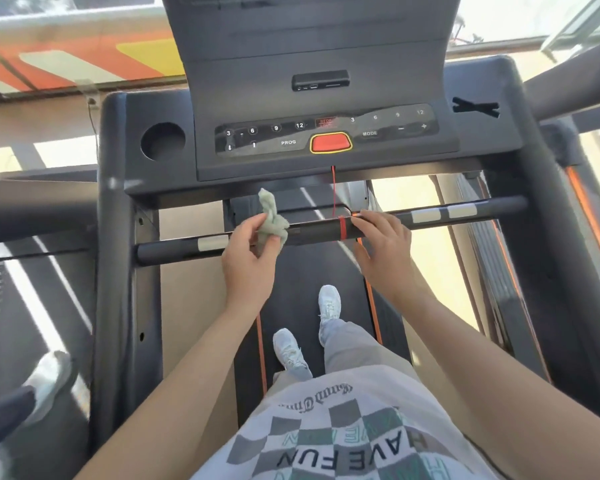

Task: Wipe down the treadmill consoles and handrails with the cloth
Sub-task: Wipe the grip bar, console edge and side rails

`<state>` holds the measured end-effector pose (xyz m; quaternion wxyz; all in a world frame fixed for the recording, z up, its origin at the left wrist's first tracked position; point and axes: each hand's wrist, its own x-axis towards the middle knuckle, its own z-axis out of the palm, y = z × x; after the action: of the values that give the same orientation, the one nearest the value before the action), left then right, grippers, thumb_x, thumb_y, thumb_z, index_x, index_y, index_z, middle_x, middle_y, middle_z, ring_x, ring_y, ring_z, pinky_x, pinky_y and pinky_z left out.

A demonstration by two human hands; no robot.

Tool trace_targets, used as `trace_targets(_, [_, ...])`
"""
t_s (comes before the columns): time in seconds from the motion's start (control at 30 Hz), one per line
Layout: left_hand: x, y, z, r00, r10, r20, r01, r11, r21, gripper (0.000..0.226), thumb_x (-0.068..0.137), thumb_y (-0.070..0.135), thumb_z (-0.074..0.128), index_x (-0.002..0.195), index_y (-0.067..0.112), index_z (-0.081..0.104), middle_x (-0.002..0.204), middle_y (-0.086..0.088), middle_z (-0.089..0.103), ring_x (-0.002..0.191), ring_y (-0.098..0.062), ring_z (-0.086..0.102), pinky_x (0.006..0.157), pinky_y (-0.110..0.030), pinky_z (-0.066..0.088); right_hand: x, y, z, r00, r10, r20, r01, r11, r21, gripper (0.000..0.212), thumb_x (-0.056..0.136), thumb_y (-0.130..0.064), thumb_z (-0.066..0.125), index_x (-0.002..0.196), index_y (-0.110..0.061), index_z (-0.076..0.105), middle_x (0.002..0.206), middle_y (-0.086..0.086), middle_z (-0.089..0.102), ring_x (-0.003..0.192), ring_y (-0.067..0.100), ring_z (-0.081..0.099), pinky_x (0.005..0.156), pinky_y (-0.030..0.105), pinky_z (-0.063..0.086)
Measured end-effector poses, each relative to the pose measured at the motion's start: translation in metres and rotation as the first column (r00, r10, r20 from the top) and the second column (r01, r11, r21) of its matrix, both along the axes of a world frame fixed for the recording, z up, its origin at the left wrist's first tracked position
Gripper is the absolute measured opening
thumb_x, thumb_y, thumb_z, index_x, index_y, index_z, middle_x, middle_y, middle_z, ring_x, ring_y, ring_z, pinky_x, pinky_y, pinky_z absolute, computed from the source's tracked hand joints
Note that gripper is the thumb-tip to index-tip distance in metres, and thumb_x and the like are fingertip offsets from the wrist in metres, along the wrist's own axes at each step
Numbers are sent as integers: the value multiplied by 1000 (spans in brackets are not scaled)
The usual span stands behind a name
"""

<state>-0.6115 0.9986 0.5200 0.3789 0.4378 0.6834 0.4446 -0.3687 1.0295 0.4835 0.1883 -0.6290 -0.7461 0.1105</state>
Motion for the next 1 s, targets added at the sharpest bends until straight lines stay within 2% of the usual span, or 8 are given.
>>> trace_targets(0.1, [17, 24, -14, 883, -204, -422, 239, 971, 30, 31, 89, 21, 70, 120, 19, 70, 120, 5, 70, 109, -21, 62, 94, -36, 47, 19, -6, -2, 990, -92, 103, 89, 995, 33, 47, 85, -14, 69, 130, -21, 62, 138, -1, 57, 132, 26, 45, 106, 42, 29])
trace_targets(0.17, [35, 32, -20, 809, -259, -528, 302, 953, -5, 28, 88, 19, 72, 116, 18, 71, 116, 3, 72, 106, -25, 65, 93, -40, 48, 26, -7, -4, 990, -55, 129, 53, 998, 18, 52, 85, -12, 70, 135, -21, 59, 142, 1, 56, 135, 26, 43, 107, 43, 32])
trace_targets(0.5, [63, 40, -24, 695, -375, -614, 475, 880, 0, 30, 86, 14, 73, 114, 24, 69, 114, 7, 73, 104, -24, 63, 86, -38, 44, 32, -1, 3, 999, -43, 31, 45, 997, -55, 51, 83, -13, 74, 132, -24, 64, 138, -3, 60, 129, 24, 46, 99, 41, 40])
trace_targets(0.67, [45, 36, -6, 638, -266, -723, 379, 925, -6, 20, 77, 16, 83, 93, 24, 74, 85, 7, 72, 80, -25, 58, 72, -39, 46, 34, 6, 15, 985, -75, -158, 55, 991, -125, 38, 85, -9, 73, 122, -17, 71, 131, -2, 66, 124, 23, 49, 108, 32, 39])
trace_targets(0.73, [49, 38, 8, 671, -353, -652, 376, 920, -110, 16, 79, 27, 81, 94, 31, 76, 83, 11, 72, 80, -21, 56, 74, -37, 46, 33, 7, 21, 966, -128, -227, 88, 980, -176, 38, 87, -12, 72, 124, -19, 70, 127, -5, 67, 123, 17, 48, 108, 25, 36])
trace_targets(0.8, [61, 44, 18, 779, -456, -430, 407, 890, -206, 16, 83, 33, 78, 98, 34, 76, 88, 15, 73, 86, -14, 61, 78, -32, 48, 32, 5, 30, 906, -172, -388, 76, 965, -250, 46, 86, -17, 73, 131, -23, 65, 124, -7, 66, 118, 11, 52, 103, 30, 45])
trace_targets(0.9, [88, 61, 26, 893, -419, -164, 385, 900, -204, 13, 84, 28, 79, 96, 29, 75, 88, 19, 73, 86, -2, 68, 79, -23, 52, 30, 0, 46, 727, -185, -661, -76, 935, -345, 67, 83, -13, 78, 143, -28, 53, 132, -8, 57, 115, 7, 58, 90, 25, 55])
trace_targets(1.0, [113, 79, 28, 904, -428, -16, 418, 889, -187, 14, 83, 20, 81, 95, 20, 72, 86, 10, 74, 82, -2, 69, 74, -17, 51, 30, 2, 52, 673, -170, -720, -93, 946, -311, 69, 80, -2, 77, 141, -25, 54, 127, -4, 59, 108, 12, 63, 83, 26, 59])
